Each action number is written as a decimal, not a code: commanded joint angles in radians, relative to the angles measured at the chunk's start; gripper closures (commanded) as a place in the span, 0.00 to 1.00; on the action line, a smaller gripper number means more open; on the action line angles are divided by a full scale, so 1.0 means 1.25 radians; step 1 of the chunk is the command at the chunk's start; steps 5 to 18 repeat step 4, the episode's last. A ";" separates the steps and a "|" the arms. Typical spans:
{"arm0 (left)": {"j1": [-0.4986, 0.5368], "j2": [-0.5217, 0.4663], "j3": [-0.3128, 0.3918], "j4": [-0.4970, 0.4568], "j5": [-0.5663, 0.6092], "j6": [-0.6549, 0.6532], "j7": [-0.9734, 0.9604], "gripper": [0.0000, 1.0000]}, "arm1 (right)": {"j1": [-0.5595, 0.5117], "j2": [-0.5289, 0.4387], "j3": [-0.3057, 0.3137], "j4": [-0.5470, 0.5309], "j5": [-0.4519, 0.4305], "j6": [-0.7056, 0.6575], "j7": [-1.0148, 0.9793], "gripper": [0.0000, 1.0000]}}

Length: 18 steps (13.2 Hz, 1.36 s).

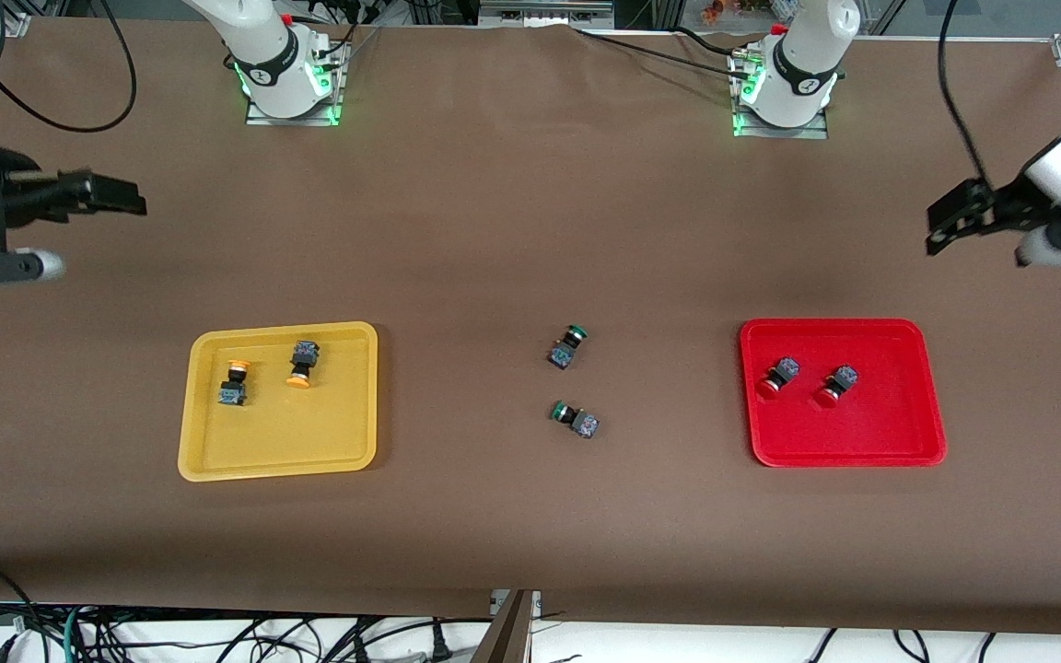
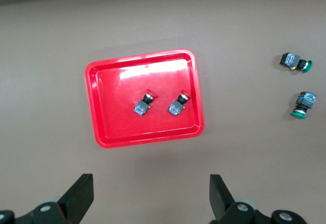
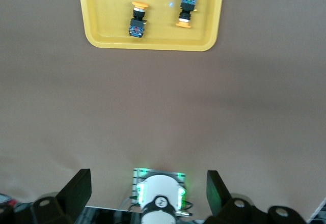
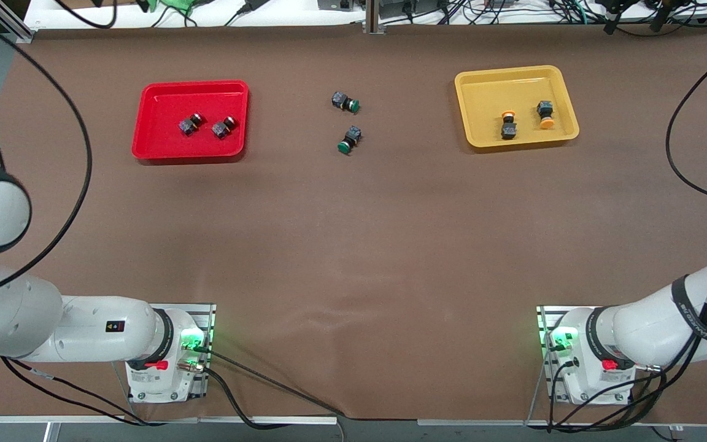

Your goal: Place red and yellow buttons in trays

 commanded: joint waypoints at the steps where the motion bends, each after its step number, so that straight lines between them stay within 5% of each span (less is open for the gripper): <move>1: -0.036 -0.078 0.025 -0.123 0.011 0.067 -0.011 0.00 | -0.050 -0.122 0.086 -0.135 -0.048 0.054 -0.008 0.00; 4: -0.029 -0.069 0.023 -0.121 0.002 0.063 -0.013 0.00 | -0.078 -0.202 0.110 -0.214 -0.046 0.086 -0.008 0.00; 18: -0.029 -0.069 0.023 -0.121 0.002 0.063 -0.013 0.00 | -0.078 -0.202 0.110 -0.214 -0.046 0.086 -0.008 0.00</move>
